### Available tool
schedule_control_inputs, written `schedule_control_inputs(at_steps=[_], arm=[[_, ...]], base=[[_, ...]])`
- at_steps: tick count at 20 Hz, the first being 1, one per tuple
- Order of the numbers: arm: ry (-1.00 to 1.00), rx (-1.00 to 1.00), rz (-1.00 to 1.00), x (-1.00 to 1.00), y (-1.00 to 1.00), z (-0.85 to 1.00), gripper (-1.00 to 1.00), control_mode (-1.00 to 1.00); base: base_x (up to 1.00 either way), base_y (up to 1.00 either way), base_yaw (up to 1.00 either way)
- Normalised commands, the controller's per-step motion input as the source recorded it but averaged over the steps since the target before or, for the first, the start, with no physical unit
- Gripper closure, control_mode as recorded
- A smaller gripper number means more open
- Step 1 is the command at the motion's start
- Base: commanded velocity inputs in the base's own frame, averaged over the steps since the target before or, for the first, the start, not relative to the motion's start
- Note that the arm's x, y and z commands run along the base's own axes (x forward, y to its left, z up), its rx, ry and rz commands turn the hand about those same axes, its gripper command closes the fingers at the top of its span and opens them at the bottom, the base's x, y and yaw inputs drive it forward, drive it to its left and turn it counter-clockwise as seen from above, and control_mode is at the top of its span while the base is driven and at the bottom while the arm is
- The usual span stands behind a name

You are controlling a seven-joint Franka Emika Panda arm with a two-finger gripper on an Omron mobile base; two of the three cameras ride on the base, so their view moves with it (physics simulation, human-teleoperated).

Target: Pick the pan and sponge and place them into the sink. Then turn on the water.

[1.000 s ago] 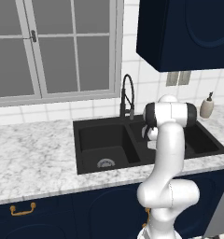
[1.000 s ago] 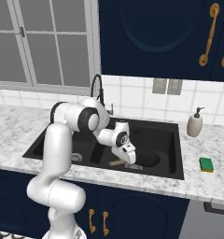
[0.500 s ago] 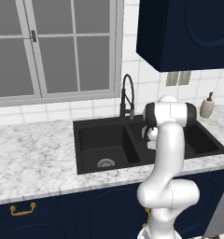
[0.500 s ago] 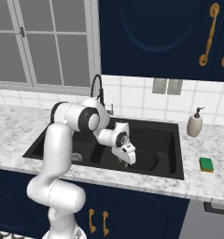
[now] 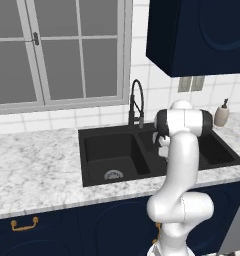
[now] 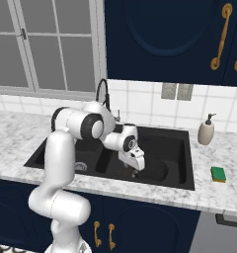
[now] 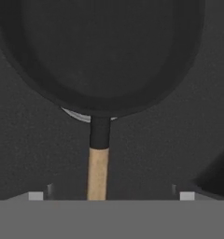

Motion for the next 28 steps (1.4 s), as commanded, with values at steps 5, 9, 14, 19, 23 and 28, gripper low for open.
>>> schedule_control_inputs(at_steps=[5,9,14,19,23,28], arm=[[0.02,0.02,0.24,-0.33,-0.14,0.96,-1.0,-1.0],[0.0,0.0,0.24,-0.71,0.34,0.89,-1.0,-1.0],[0.0,0.08,0.15,-0.3,0.46,1.0,-1.0,-1.0],[0.03,0.15,0.15,-0.36,0.39,1.0,-1.0,-1.0],[0.05,0.16,0.16,-0.41,0.34,0.87,-1.0,-1.0],[0.02,0.08,0.19,-0.49,0.46,0.22,-1.0,-1.0]], base=[[0.0,0.0,0.0],[0.0,0.0,0.0],[0.0,0.0,0.0],[0.0,0.0,0.0],[0.0,0.0,0.0],[0.0,0.0,0.0]])
